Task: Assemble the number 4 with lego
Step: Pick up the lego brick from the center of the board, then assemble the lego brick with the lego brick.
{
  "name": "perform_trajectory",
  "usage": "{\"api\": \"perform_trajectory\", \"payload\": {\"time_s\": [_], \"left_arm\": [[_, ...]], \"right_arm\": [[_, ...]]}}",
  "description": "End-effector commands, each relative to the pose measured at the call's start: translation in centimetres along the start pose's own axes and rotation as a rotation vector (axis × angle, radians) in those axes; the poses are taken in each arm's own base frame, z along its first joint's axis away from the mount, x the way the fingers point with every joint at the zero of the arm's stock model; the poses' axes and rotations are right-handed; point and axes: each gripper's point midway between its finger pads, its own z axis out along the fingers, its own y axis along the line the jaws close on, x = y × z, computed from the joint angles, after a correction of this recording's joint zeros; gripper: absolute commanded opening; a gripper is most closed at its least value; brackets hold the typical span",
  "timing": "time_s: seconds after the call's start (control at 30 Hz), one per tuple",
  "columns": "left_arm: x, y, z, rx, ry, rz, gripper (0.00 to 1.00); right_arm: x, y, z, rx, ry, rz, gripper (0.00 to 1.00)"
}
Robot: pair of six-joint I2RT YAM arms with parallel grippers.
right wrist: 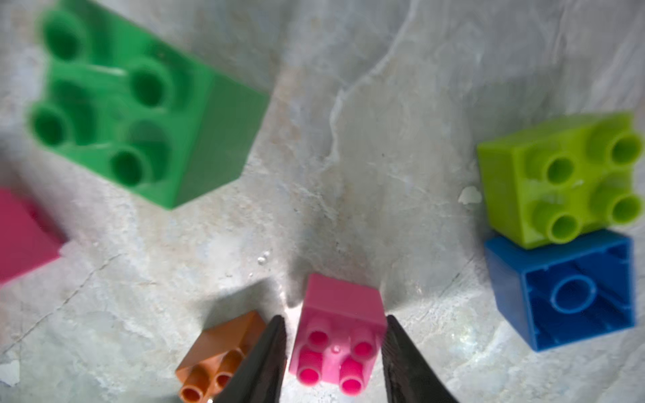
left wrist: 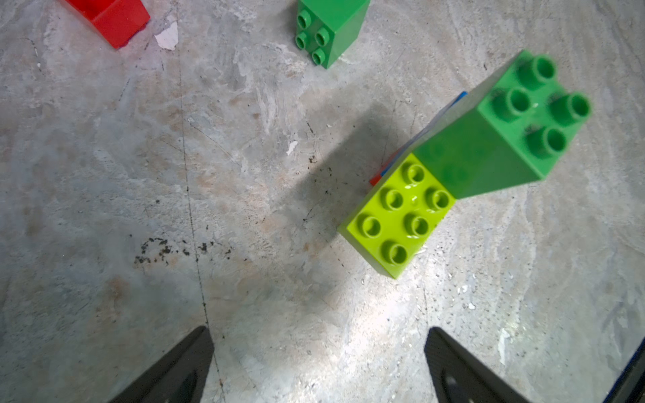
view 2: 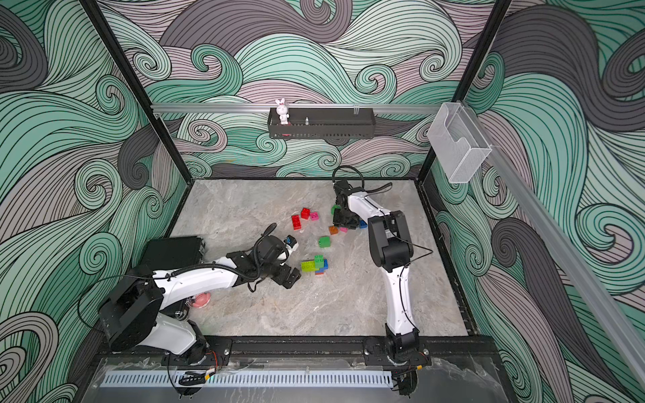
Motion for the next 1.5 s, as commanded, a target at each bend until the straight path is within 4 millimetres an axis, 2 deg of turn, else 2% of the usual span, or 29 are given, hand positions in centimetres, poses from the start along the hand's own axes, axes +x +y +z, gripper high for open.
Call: {"api": "perform_trajectory", "payload": {"time_s": [0.0,0.4,0.47,0.57,0.67,0.73,0.83,0.93,1.03,1.13,1.23,1.47], "left_arm": [[-0.5,0.1,-0.5,-0.013,-0.023,-0.008,0.99],[-0.9,0.1,-0.8,-0.007,-0.042,-0.018,0.99],[-1.2,0.2,-1.2,-0.012,-0.056,-0.029,0.99],[-2.3,0.7,-2.8,-0.034,-0.125,-0.067,0.99],[-3.1,2.2,-4.5,-0.096,-0.187,-0.122,0.99],[-3.2,3.7,-5.4,-0.165,-0.215,-0.162,0.99],[-3.2,5.9,-6.4,-0.262,-0.229,-0.217,0.99],[-3.0,7.2,-6.6,-0.299,-0.212,-0.274,0.99],[-2.7,8.2,-6.5,-0.316,-0.201,-0.348,0.99],[-2.1,8.8,-6.1,-0.317,-0.185,-0.398,0.99],[-1.6,8.4,-5.3,-0.273,-0.146,-0.412,0.99],[-1.8,6.3,-3.7,-0.152,-0.089,-0.384,0.99]], "right_arm": [[0.2,-0.2,-0.4,0.038,0.002,-0.034,0.44],[-0.1,-0.3,-0.3,0.045,-0.011,-0.087,0.32],[-0.2,-0.1,-0.8,0.028,-0.03,-0.121,0.27],[0.3,-0.2,-3.6,-0.001,-0.066,-0.149,0.2],[2.5,0.9,-8.5,-0.096,-0.113,-0.183,0.18],[5.4,2.3,-11.7,-0.181,-0.117,-0.216,0.18],[10.6,3.5,-14.6,-0.218,-0.055,-0.26,0.17],[14.4,4.0,-16.5,-0.202,-0.012,-0.265,0.18],[16.6,4.7,-17.4,-0.209,0.0,-0.251,0.18],[17.9,4.5,-17.4,-0.141,0.02,-0.28,0.18],[18.7,4.9,-17.0,-0.108,0.048,-0.294,0.18],[19.0,7.2,-15.9,-0.123,0.057,-0.27,0.19]]}}
